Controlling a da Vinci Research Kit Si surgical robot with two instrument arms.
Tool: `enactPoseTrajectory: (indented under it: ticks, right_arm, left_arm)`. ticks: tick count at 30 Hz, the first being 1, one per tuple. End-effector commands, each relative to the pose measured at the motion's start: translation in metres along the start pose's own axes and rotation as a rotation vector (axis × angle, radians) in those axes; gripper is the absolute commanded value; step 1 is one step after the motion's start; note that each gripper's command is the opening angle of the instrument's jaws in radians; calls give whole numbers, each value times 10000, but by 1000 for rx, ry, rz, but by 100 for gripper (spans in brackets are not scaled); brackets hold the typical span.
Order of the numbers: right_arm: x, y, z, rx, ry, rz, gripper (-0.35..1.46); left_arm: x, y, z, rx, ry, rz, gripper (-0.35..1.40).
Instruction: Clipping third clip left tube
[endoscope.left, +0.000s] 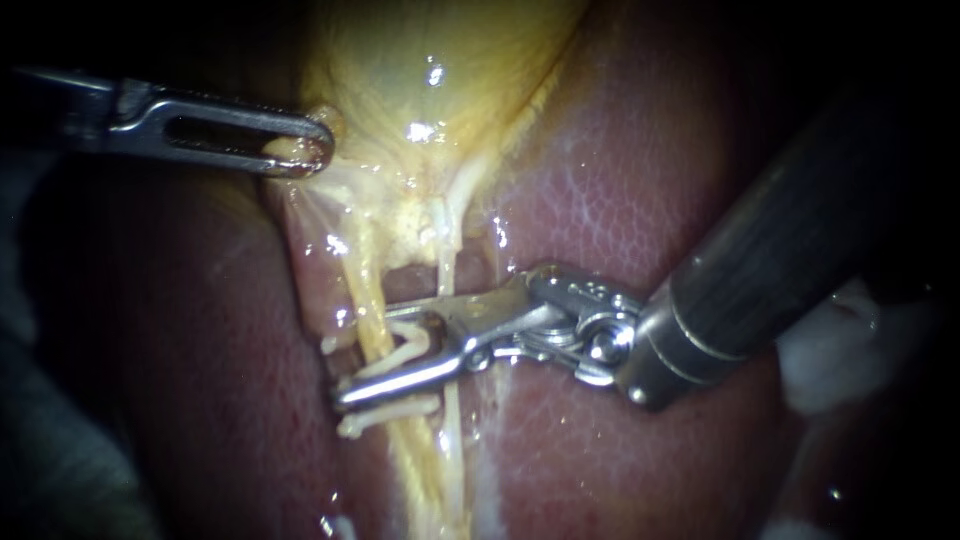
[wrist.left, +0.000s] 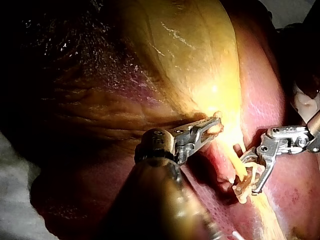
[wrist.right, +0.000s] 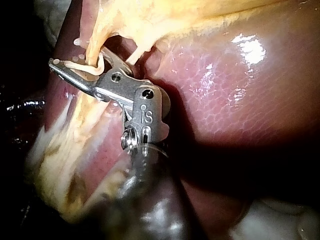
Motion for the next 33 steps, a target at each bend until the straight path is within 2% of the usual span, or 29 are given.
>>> enactPoseTrajectory:
  ticks: [1, 8, 15, 21, 23, 25, 26, 27, 29, 33]
  right_arm:
    - [1, -1, -1, 12, 9, 4, 50]
    - [7, -4, -2, 65, 50, 15, 49]
    - [15, -5, -1, 74, 72, 17, 49]
    - [14, -5, -2, 79, 73, 16, 46]
    - [14, -4, -3, 60, 74, 16, 45]
    - [15, -3, -4, 15, 43, 19, 45]
    - [15, -1, -5, -9, 17, 21, 45]
    - [15, 0, -6, -46, -26, 22, 46]
    - [13, 2, -9, -86, -62, 23, 47]
    - [12, 7, -18, -141, -62, 22, 49]
  left_arm:
    - [0, 0, 0, 0, 0, 0, -35]
    - [0, 0, 0, 0, 0, 0, -35]
    - [0, 0, 0, 0, 1, 0, -35]
    - [0, 0, 0, 0, 1, 0, -35]
    - [0, 0, 0, 0, 1, 0, -35]
    - [0, 0, 0, 0, 1, 0, -35]
    - [0, 0, 0, 0, 1, 0, -35]
    - [0, 0, 0, 0, 1, 0, -35]
    - [0, 1, 0, 0, 1, 0, -35]
    - [0, 1, 0, 0, 1, 0, -35]
